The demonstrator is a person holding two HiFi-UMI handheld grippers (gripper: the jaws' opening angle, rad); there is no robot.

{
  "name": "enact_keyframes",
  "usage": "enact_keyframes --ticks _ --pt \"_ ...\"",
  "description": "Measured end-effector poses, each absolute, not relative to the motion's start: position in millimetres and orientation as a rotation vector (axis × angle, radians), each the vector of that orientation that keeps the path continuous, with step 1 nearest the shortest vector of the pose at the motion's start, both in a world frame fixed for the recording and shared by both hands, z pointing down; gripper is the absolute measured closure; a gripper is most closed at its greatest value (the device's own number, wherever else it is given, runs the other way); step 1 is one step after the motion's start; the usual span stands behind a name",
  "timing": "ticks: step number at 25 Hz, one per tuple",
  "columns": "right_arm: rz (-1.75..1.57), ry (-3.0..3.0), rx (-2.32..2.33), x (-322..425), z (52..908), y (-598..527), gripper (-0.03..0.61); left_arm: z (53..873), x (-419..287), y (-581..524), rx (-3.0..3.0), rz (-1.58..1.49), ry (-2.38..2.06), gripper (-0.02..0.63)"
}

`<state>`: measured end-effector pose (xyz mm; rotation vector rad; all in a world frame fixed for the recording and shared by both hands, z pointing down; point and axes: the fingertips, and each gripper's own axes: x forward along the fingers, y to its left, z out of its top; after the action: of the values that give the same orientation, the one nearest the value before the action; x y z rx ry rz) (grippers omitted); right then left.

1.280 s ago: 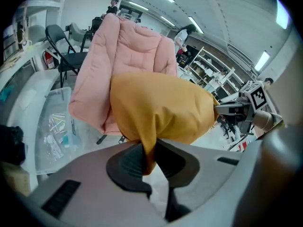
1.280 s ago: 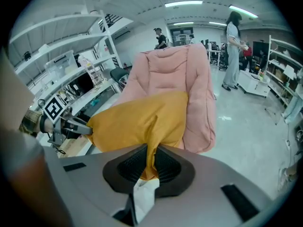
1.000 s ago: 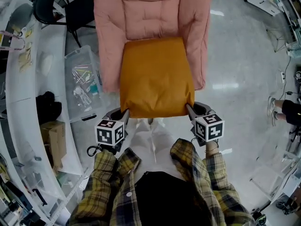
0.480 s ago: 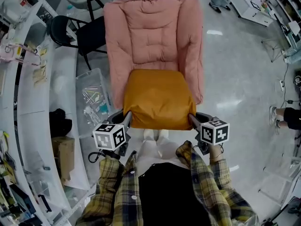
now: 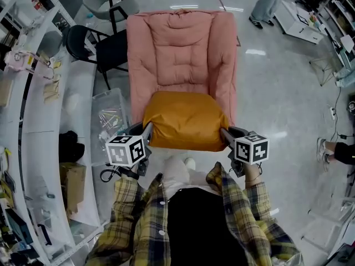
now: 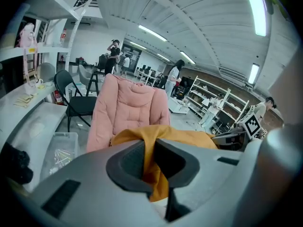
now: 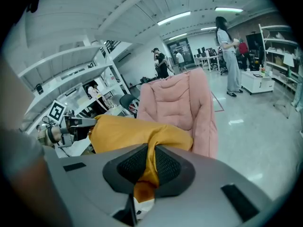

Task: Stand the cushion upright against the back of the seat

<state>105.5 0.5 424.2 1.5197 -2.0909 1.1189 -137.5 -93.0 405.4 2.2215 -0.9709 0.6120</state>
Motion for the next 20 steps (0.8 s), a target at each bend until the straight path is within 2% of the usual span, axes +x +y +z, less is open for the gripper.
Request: enact_keyframes --ticks 11,20 --pt "1.133 -2.137 1.542 120 415 -40 0.526 396 -125 -129 2.24 0.641 -0.998 0.565" --pt "1.144 -2.113 1.539 128 424 -113 0.525 417 -114 -201 2.188 0.719 -0.976 0.563"
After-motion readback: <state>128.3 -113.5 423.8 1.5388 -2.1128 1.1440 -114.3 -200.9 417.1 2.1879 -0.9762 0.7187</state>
